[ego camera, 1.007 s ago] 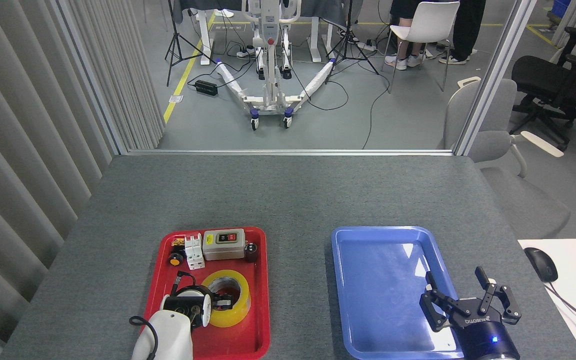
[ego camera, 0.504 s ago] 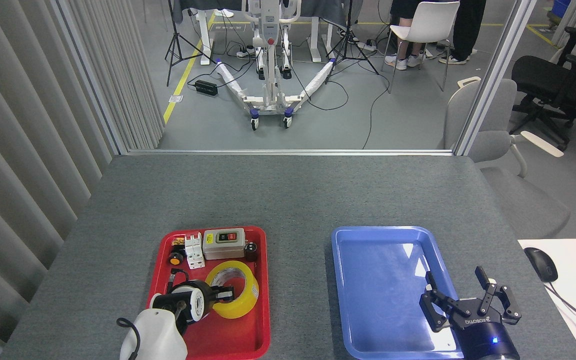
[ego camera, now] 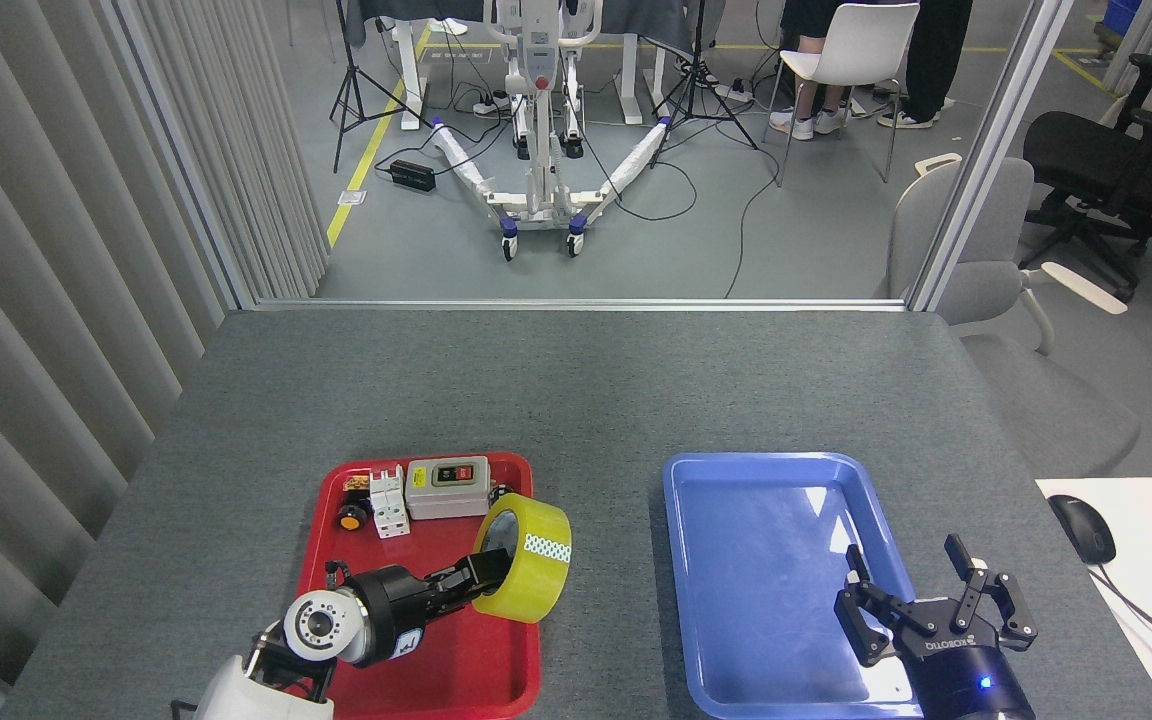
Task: Place and move tape with both arms
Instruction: 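Lift the tape roll with the left gripper toward the blue tray, then move the right gripper toward the tape held by the left gripper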
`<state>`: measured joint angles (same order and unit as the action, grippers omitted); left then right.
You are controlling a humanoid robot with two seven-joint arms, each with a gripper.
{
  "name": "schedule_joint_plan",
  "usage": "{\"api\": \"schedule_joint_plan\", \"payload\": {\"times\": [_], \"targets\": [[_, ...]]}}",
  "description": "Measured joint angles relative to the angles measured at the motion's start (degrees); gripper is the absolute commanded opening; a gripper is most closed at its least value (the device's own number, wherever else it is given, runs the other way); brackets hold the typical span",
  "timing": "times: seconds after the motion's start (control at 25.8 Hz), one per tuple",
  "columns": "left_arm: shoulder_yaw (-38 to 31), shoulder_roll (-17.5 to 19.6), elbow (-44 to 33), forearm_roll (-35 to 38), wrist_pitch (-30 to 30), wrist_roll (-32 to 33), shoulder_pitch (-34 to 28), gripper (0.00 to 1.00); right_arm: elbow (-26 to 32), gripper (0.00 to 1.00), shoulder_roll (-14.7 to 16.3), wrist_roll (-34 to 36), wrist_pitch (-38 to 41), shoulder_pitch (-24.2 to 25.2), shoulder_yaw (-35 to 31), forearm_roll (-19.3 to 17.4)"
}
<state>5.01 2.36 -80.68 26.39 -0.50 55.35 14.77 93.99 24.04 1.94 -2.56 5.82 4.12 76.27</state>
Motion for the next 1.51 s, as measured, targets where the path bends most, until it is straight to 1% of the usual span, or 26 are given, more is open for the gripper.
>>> {"api": "schedule_joint_plan", "payload": {"times": [0.08,0.15,0.23,0.31,0.43,0.5,0.58,0.7,0.77,0.89,1.01,1.08,1.16,1.24,1.32,1.43,1.51], "targets": [[1.65,1.12,-0.29,-8.63,-2.80,0.40,-0.56,0.00,-0.03,1.00,0.10,-0.18,0.86,-0.06,-0.09,-0.35],[3.71,2.07,-1.13,-17.20,-4.06,0.89,-1.06,0.00,-0.09,1.00,0.13,-0.38,3.57,-0.20,-0.35,-1.49],[5.18,2.68,-2.30,-23.47,-3.89,0.90,-1.65,0.00,-0.11,1.00,0.28,-0.44,7.78,-0.46,-0.72,-4.20],[6.46,2.59,-3.42,-27.61,-1.94,1.09,-2.06,0.00,-0.18,1.00,1.01,-0.55,13.36,-0.63,-1.51,-8.48],[8.31,1.84,-5.24,-31.90,3.86,1.12,-2.51,0.00,-0.31,1.00,3.97,-0.71,24.06,-0.73,-2.90,-14.79],[9.17,1.43,-6.38,-34.56,8.57,1.12,-2.79,0.00,-0.32,1.00,6.04,-0.87,31.30,-0.63,-3.27,-18.10],[9.79,1.00,-7.40,-36.24,11.90,1.12,-2.86,0.00,-0.39,1.00,7.61,-1.02,37.02,-0.57,-3.38,-21.85],[10.22,0.43,-8.08,-37.32,14.62,1.09,-2.98,0.00,-0.61,1.00,8.39,-1.03,43.09,-0.78,-3.44,-27.69],[10.23,0.38,-8.27,-37.92,15.26,1.20,-3.12,0.00,-0.70,1.00,7.65,-0.81,45.35,-1.45,-3.52,-29.72],[9.78,0.44,-8.36,-39.23,15.18,2.54,-3.92,0.00,-1.45,1.00,4.44,-3.13,46.87,-2.77,-3.45,-30.59],[8.60,0.53,-8.41,-40.04,12.74,5.58,-5.06,0.00,-3.32,0.99,0.73,-5.08,47.32,-5.84,-2.89,-29.82],[7.84,0.52,-8.26,-40.23,9.03,7.92,-6.00,0.00,-5.39,0.99,-1.75,-5.78,47.41,-8.19,-2.03,-28.90],[7.24,0.51,-7.71,-40.22,4.29,9.76,-6.88,0.00,-6.92,0.99,-3.17,-5.99,47.51,-9.94,-0.95,-28.21],[6.90,0.37,-6.83,-39.70,0.32,10.76,-7.37,0.00,-7.80,0.99,-3.72,-6.14,47.54,-10.92,0.79,-27.82],[6.73,0.15,-5.79,-37.81,-1.86,11.19,-7.61,0.00,-8.16,0.99,-3.94,-6.19,47.58,-11.21,2.01,-27.73],[6.55,-0.27,-4.04,-34.27,-3.12,11.09,-7.80,0.00,-7.84,0.99,-4.16,-6.28,47.57,-10.40,2.50,-28.07],[6.31,-0.36,-3.17,-32.89,-3.51,10.82,-7.82,0.00,-7.47,0.99,-4.32,-6.30,47.57,-9.11,1.56,-28.17]]}}
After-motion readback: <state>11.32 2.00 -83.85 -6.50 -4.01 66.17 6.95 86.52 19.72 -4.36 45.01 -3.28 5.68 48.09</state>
